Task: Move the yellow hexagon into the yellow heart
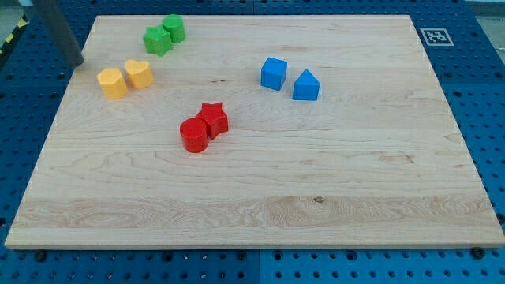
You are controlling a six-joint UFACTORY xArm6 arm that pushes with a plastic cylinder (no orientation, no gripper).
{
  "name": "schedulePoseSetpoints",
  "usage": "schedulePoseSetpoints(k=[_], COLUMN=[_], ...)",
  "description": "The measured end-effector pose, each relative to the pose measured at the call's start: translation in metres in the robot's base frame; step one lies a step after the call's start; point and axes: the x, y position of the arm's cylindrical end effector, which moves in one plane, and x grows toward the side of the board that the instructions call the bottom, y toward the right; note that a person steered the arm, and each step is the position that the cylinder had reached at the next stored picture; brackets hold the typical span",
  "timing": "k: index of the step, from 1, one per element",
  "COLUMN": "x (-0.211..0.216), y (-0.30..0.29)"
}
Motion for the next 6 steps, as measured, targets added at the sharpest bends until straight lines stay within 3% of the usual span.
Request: schedulePoseSetpoints(k=[1,4,6], x=[0.041,0.041,0.048], y=[0.001,0.077,0.085])
